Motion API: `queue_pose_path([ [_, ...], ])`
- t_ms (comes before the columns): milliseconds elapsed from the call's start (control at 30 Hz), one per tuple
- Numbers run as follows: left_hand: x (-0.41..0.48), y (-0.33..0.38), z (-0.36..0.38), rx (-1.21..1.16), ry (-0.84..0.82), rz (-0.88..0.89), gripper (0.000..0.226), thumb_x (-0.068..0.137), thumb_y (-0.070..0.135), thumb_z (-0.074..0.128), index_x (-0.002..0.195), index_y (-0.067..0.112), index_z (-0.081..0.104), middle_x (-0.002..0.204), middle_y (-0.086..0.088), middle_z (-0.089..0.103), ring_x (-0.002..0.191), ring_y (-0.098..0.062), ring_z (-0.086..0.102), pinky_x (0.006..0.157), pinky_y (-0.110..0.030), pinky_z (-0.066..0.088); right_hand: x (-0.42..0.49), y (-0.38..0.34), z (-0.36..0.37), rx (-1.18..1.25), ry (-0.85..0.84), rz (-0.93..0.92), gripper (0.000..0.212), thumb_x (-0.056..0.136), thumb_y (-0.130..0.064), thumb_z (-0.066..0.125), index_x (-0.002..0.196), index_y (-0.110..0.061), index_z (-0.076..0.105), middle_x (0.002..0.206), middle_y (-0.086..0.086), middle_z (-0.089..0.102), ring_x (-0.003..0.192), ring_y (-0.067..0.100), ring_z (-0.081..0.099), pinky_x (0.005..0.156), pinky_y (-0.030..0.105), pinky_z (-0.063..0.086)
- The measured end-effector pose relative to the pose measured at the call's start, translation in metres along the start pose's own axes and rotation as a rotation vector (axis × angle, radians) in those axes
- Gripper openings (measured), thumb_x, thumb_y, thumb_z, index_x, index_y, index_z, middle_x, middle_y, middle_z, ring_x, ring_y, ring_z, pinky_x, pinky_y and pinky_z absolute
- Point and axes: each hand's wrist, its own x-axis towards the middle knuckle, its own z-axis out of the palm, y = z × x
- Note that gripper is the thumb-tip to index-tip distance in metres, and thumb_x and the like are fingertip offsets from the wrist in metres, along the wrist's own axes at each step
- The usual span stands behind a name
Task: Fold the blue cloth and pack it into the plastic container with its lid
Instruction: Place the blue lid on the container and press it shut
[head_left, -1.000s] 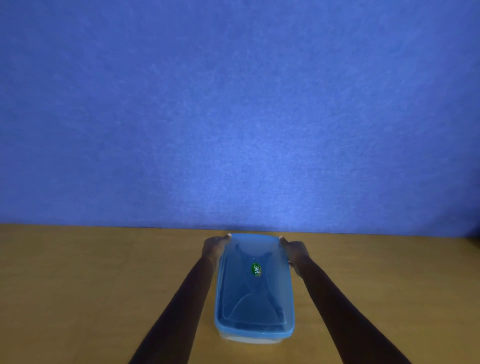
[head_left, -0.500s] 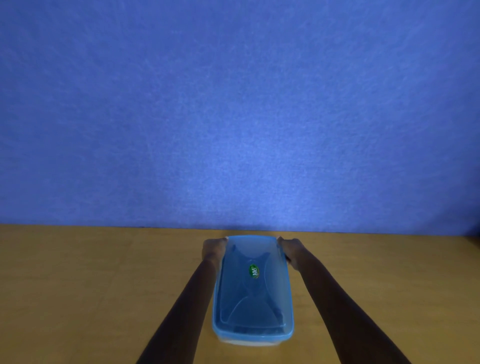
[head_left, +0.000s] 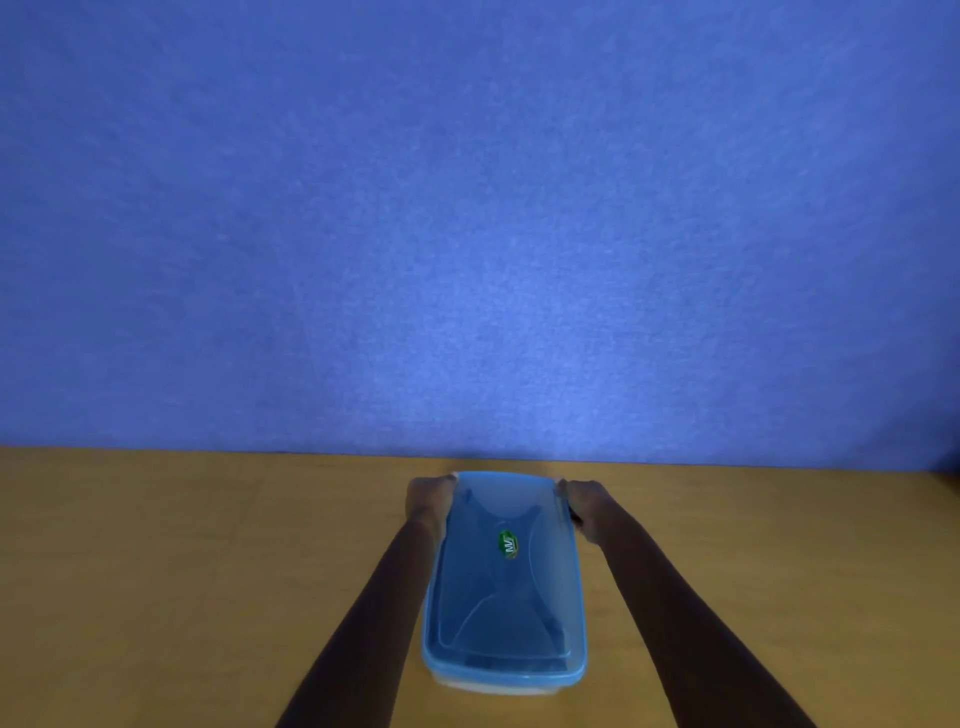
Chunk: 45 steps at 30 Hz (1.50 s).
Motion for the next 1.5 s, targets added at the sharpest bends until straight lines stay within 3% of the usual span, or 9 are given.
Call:
queue_pose_path([
  [100, -0.001, 0.001, 0.000, 0.008, 0.001, 0.002, 0.020, 0.087, 0.009, 0.060, 0.074, -0.005, 0.058, 0.087, -0.015, 0.051, 0.083, -0.021, 0.044, 0.070, -0.033, 0.034, 0.000, 0.003, -0.001, 0.004, 0.007, -0.023, 0.024, 0.093, -0.020, 0.054, 0.094, 0.003, 0.050, 0.084, 0.015, 0.053, 0.066, 0.021, 0.048, 0.054, 0.026, 0.037],
  [233, -0.005, -0.003, -0.004, 0.029, -0.027, 0.089, 0.048, 0.088, 0.012, 0.061, 0.048, 0.012, 0.036, 0.063, -0.007, 0.038, 0.061, -0.018, 0.033, 0.052, -0.027, 0.031, -0.004, 0.010, 0.001, -0.061, 0.075, -0.111, 0.025, 0.093, -0.025, 0.052, 0.087, -0.001, 0.053, 0.088, 0.016, 0.051, 0.079, 0.022, 0.048, 0.065, 0.032, 0.036],
  [400, -0.024, -0.017, -0.030, -0.091, -0.253, 0.087, 0.016, 0.091, 0.019, 0.059, 0.082, 0.007, 0.056, 0.079, -0.011, 0.055, 0.074, -0.020, 0.052, 0.060, -0.025, 0.043, -0.024, 0.029, -0.002, -0.054, 0.092, -0.195, 0.039, 0.096, -0.032, 0.044, 0.072, -0.004, 0.056, 0.081, 0.015, 0.050, 0.076, 0.021, 0.043, 0.066, 0.032, 0.032],
  [500, -0.039, -0.034, -0.047, -0.149, -0.376, 0.059, 0.022, 0.092, 0.024, 0.054, 0.092, 0.007, 0.069, 0.077, -0.004, 0.075, 0.065, -0.016, 0.069, 0.051, -0.017, 0.053, -0.043, 0.051, -0.011, 0.125, 0.003, -0.187, 0.033, 0.097, -0.030, 0.043, 0.078, -0.008, 0.060, 0.086, 0.014, 0.057, 0.072, 0.021, 0.052, 0.062, 0.029, 0.041],
  [633, -0.051, -0.061, -0.056, -0.307, -0.543, -0.049, 0.041, 0.092, 0.030, 0.047, 0.114, 0.000, 0.065, 0.112, -0.022, 0.068, 0.104, -0.037, 0.062, 0.092, -0.049, 0.050, -0.067, 0.086, -0.016, 0.286, -0.086, -0.212, 0.045, 0.099, -0.031, 0.036, 0.106, 0.005, 0.063, 0.108, 0.024, 0.066, 0.096, 0.034, 0.061, 0.083, 0.045, 0.050],
  [767, -0.062, -0.076, -0.058, -0.416, -0.604, -0.054, 0.039, 0.087, 0.035, 0.048, 0.105, 0.011, 0.072, 0.106, -0.015, 0.074, 0.095, -0.030, 0.071, 0.071, -0.037, 0.060, -0.081, 0.109, -0.011, 0.481, -0.125, -0.213, 0.049, 0.101, -0.029, 0.031, 0.120, 0.009, 0.056, 0.122, 0.033, 0.058, 0.117, 0.048, 0.053, 0.104, 0.061, 0.039],
  [1033, -0.082, -0.093, -0.062, -0.463, -0.610, 0.084, 0.039, 0.087, 0.035, 0.048, 0.116, 0.015, 0.065, 0.109, -0.009, 0.074, 0.097, -0.023, 0.071, 0.069, -0.029, 0.059, -0.095, 0.121, -0.005, 0.567, -0.293, -0.254, 0.050, 0.096, -0.038, 0.031, 0.115, -0.002, 0.062, 0.109, 0.023, 0.070, 0.091, 0.031, 0.071, 0.071, 0.039, 0.061],
  [1333, -0.084, -0.082, -0.086, -0.477, -0.606, 0.236, 0.033, 0.093, 0.016, 0.042, 0.120, 0.019, 0.061, 0.114, -0.004, 0.073, 0.102, -0.018, 0.069, 0.073, -0.026, 0.059, -0.111, 0.102, 0.016, 0.560, -0.335, -0.398, 0.049, 0.086, -0.010, 0.048, 0.135, -0.008, 0.044, 0.132, 0.026, 0.055, 0.120, 0.046, 0.052, 0.102, 0.063, 0.040],
  [1500, -0.069, -0.058, -0.116, -0.506, -0.576, 0.258, 0.033, 0.097, 0.011, 0.035, 0.118, 0.015, 0.059, 0.106, -0.003, 0.074, 0.095, -0.017, 0.071, 0.073, -0.028, 0.060, -0.117, 0.075, 0.050, 0.555, -0.390, -0.436, 0.041, 0.094, -0.004, 0.041, 0.135, -0.006, 0.043, 0.132, 0.027, 0.053, 0.120, 0.046, 0.052, 0.102, 0.059, 0.041],
])
